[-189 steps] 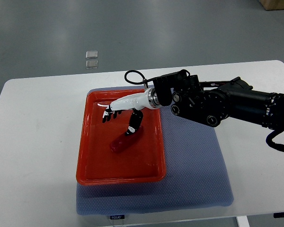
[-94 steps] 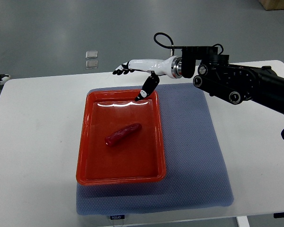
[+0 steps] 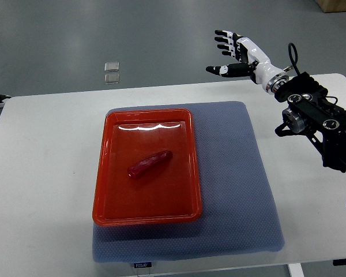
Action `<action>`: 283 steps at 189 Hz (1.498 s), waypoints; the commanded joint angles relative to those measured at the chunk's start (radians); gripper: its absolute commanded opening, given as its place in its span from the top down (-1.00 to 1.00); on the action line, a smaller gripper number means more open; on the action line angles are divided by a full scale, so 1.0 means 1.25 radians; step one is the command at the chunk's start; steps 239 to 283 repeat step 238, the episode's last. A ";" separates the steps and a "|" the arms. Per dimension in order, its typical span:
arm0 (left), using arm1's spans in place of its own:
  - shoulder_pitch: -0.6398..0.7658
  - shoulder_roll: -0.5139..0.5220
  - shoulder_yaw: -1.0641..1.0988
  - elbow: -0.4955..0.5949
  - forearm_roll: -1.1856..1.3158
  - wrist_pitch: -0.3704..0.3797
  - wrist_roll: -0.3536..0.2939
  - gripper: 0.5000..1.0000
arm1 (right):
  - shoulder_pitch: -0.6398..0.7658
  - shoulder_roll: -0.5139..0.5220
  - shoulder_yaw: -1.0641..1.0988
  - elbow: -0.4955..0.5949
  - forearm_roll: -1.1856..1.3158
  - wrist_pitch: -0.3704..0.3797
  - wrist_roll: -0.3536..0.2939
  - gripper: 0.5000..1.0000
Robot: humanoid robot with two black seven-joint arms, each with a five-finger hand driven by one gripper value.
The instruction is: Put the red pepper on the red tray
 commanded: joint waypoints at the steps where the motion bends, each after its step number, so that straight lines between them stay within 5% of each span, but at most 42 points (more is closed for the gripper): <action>1: 0.000 0.000 0.000 0.000 0.000 0.000 0.000 -1.00 | -0.038 0.000 0.029 0.000 0.116 0.000 0.027 -0.62; 71: 0.000 0.000 0.000 0.000 0.000 0.000 0.000 -1.00 | -0.085 0.002 0.031 0.000 0.513 0.032 0.022 -0.63; 102: 0.000 0.000 0.000 0.000 0.001 0.000 0.000 -1.00 | -0.093 0.024 0.019 -0.016 0.518 0.069 0.022 -0.65; 283: 0.000 0.000 0.000 0.000 0.000 0.000 0.000 -1.00 | -0.092 0.045 0.021 -0.055 0.515 0.043 0.032 -0.65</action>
